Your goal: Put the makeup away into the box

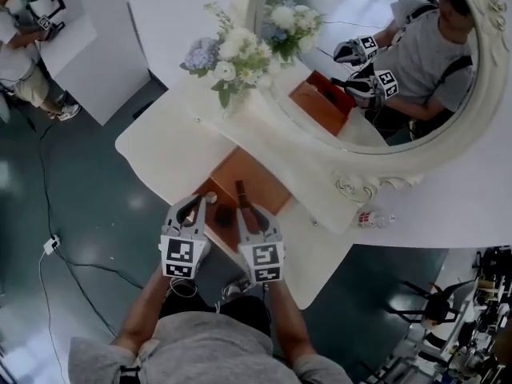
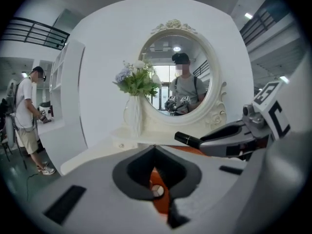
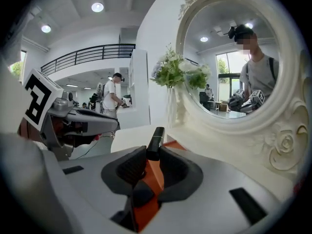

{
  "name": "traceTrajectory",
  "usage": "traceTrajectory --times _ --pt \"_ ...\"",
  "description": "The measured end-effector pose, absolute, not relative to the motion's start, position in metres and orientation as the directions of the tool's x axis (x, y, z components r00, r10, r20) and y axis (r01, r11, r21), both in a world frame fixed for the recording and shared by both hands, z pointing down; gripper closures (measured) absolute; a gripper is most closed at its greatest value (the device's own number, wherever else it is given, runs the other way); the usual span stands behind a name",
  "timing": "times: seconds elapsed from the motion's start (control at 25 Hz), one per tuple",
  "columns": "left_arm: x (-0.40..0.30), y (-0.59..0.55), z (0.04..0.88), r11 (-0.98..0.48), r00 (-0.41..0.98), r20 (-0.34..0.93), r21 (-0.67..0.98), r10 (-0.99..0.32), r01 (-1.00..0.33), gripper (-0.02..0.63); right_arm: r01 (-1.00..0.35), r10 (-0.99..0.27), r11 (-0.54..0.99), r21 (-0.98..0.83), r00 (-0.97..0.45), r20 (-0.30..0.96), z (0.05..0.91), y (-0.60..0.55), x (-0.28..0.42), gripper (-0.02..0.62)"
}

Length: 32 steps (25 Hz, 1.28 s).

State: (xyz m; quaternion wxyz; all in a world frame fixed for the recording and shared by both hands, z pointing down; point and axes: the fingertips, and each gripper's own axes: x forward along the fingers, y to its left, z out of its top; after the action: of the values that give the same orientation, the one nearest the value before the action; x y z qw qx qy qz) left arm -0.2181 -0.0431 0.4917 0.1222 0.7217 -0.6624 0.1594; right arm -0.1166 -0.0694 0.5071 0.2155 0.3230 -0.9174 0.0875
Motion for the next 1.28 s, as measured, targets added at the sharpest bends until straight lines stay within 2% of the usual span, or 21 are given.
traceTrajectory --times 0.48,1.28 --pt "-0.266 -0.014 0.524 0.062 -0.059 0.432 -0.007 -0.900 -0.998 0.603 -0.439 -0.347 0.897 -0.051 -0.771 0.534 0.558 -0.045 -0.183 0.499" --pt "-0.296 0.020 0.574 0.211 -0.167 0.487 0.037 -0.857 -0.977 0.603 -0.234 -0.109 0.969 -0.083 -0.704 0.702 0.639 -0.020 -0.205 0.499"
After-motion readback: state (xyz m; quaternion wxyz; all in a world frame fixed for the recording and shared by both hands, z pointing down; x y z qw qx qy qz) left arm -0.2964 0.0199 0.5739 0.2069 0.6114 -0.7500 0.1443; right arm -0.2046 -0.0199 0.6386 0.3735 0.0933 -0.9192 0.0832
